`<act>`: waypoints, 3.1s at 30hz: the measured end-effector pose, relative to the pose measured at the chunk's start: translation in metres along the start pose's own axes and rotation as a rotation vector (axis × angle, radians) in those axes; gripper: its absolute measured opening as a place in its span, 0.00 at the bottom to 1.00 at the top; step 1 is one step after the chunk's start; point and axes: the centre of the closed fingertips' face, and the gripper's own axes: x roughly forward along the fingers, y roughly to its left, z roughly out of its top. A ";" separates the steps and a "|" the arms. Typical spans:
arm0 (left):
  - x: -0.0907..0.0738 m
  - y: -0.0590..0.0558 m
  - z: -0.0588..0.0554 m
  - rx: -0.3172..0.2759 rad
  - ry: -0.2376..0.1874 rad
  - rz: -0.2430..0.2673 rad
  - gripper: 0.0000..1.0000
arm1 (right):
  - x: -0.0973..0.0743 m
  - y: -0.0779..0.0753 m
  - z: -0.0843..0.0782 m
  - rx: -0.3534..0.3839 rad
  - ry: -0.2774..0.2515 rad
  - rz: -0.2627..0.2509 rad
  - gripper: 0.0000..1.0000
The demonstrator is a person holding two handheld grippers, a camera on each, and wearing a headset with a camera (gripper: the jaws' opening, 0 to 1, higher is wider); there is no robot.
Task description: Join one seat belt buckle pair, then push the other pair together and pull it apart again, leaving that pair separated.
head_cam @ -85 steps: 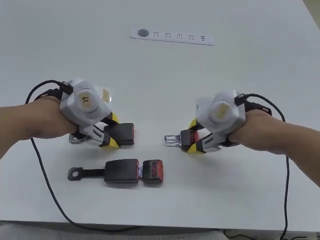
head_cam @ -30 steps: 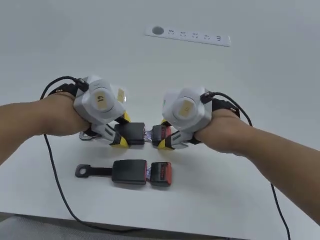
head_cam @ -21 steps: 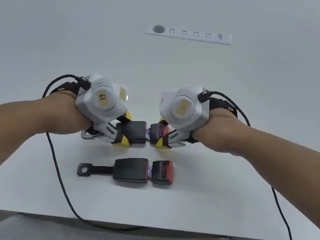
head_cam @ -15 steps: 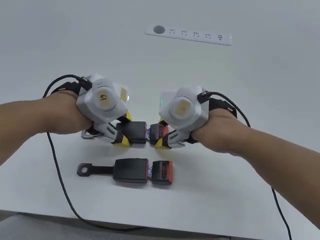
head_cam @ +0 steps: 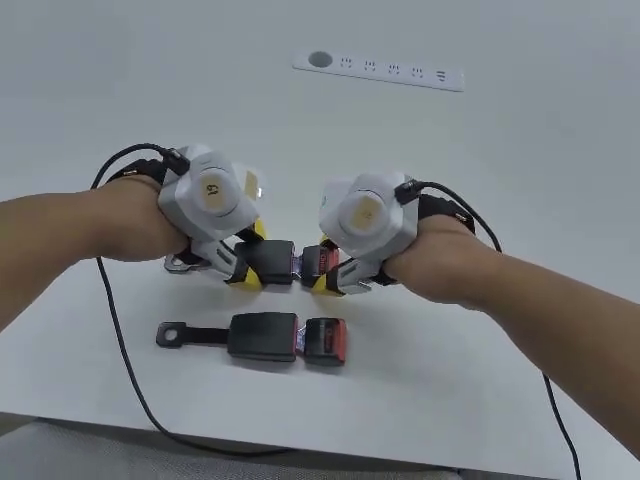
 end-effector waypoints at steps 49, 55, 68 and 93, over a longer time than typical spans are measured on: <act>0.001 -0.002 -0.001 0.025 0.033 -0.011 0.34 | -0.069 -0.001 -0.129 0.129 0.088 -0.035 0.33; 0.001 -0.003 0.000 0.009 0.041 -0.006 0.34 | -0.071 0.002 -0.128 0.118 0.101 -0.026 0.34; -0.019 0.002 0.009 -0.023 0.001 0.072 0.44 | -0.094 0.002 -0.108 0.150 0.045 -0.120 0.44; -0.096 -0.073 -0.045 -0.304 -0.119 0.322 0.80 | -0.127 0.074 -0.101 0.441 -0.159 -0.322 0.76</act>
